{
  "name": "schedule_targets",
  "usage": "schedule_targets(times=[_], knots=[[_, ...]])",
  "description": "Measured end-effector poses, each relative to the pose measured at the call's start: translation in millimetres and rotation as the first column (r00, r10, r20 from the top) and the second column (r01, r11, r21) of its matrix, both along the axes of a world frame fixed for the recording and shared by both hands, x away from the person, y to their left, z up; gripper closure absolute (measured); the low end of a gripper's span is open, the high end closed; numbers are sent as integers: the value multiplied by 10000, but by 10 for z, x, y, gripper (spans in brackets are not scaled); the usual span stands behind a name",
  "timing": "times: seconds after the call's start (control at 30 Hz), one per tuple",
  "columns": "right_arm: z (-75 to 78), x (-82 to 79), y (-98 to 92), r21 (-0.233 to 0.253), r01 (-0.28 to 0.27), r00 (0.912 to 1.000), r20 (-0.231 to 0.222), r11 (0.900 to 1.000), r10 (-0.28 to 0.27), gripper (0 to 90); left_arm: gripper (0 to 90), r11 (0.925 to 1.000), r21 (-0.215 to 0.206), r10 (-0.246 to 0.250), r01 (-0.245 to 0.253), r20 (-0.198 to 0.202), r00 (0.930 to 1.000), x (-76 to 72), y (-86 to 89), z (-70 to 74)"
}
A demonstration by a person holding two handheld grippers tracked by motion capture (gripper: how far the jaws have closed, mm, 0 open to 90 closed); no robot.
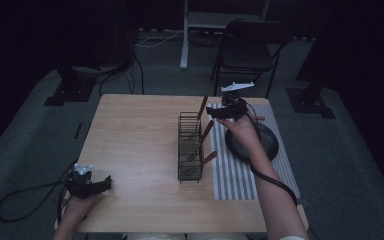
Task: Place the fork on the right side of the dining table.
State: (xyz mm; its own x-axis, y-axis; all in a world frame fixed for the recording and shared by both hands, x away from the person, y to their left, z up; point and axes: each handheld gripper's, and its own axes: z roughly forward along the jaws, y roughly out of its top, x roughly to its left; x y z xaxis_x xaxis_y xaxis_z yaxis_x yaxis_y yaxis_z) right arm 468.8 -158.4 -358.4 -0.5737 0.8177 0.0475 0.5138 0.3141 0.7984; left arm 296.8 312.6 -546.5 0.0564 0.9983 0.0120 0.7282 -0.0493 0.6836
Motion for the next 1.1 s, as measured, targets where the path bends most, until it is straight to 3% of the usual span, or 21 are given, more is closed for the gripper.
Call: schedule_targets(times=[0.53,0.83,0.9,1.03,1.1], knots=[[23,250,212,52,205,9986,-488,9998,-203,334,2,10000,-1,1,-1,5,10000,0,0,0],[10,369,305,176,357,9967,-736,9992,-343,437,2,10000,-3,3,-3,6,10000,0,0,-1],[5,409,315,381,397,9955,-875,9985,-362,523,2,10000,-4,1,-1,-1,10000,0,0,0],[-1,431,340,320,283,9949,-980,9991,-251,657,2,10000,-4,0,0,3,10000,0,1,0],[-2,433,348,266,213,9947,-1011,9994,-185,679,2,10000,-3,1,-1,2,10000,0,0,0]])
